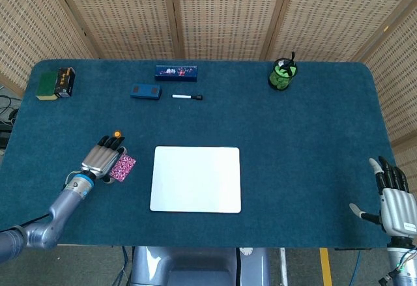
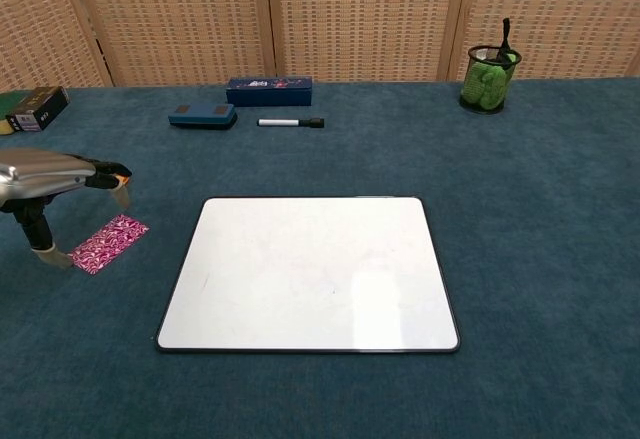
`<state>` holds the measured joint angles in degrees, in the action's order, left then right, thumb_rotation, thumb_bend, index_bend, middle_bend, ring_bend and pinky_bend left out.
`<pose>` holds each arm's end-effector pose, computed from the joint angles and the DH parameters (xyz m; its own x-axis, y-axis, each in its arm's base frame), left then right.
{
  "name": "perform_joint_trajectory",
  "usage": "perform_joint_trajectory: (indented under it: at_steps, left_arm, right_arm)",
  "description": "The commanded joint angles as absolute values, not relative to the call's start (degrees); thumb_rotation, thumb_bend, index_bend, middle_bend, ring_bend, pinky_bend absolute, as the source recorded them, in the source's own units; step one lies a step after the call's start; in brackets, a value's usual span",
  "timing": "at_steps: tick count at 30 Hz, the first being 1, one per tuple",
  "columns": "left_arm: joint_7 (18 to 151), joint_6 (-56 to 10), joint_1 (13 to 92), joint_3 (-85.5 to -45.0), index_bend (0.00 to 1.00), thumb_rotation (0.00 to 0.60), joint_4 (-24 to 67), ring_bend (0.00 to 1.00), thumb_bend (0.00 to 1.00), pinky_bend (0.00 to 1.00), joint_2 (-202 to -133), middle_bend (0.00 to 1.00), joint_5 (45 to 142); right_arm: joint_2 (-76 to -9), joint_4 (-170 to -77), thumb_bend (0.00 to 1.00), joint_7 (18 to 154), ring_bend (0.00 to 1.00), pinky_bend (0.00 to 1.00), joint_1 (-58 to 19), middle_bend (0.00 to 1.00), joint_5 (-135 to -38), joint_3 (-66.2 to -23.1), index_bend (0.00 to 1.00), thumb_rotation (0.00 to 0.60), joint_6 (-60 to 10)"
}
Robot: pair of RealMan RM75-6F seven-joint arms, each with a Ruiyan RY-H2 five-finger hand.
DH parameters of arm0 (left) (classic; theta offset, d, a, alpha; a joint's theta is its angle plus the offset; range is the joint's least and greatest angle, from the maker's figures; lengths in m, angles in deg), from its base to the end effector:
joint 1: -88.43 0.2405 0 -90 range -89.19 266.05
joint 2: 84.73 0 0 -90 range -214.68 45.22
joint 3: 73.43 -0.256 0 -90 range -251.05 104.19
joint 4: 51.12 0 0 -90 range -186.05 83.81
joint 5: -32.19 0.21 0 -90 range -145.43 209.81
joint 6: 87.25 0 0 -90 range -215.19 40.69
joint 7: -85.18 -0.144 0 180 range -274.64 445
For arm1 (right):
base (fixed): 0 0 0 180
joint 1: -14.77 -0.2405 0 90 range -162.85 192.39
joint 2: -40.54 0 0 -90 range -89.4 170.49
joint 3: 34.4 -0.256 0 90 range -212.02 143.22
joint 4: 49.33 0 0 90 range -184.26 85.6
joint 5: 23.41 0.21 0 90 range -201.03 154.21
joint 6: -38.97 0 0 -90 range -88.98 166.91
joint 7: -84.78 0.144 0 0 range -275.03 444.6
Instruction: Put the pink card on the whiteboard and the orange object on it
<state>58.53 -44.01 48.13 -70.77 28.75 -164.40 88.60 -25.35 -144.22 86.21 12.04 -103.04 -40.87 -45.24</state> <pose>-0.2524 0.3399 0.0145 0.6705 0.4303 0.6044 0.7383 -0.3067 -0.6007 -0.3166 -0.1808 0.1574 0.2877 0.0309 0.9572 -0.9514 0.1239 0.2820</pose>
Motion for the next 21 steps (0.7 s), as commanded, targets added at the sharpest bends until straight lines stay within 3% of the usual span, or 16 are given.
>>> perform_joint_trajectory:
  at_steps: [1, 21]
  left_arm:
    - [58.5, -44.0, 48.0, -70.9, 0.23, 0.600, 28.7, 0.00, 0.12, 0.00, -164.5, 0.00, 88.5]
    - [57.4, -44.6, 46.3, -71.7, 0.17, 0.600, 27.4, 0.00, 0.12, 0.00, -166.1, 0.00, 86.5]
  right_arm:
    - [-25.4, -144.2, 0.00, 86.2, 0.00, 0.00, 12.0, 0.00, -103.0, -40.9, 0.00, 0.600, -45.2]
    - [-25.3, -144.3, 0.00, 86.3, 0.00, 0.00, 12.1, 0.00, -103.0, -40.8, 0.00, 0.600, -45.2]
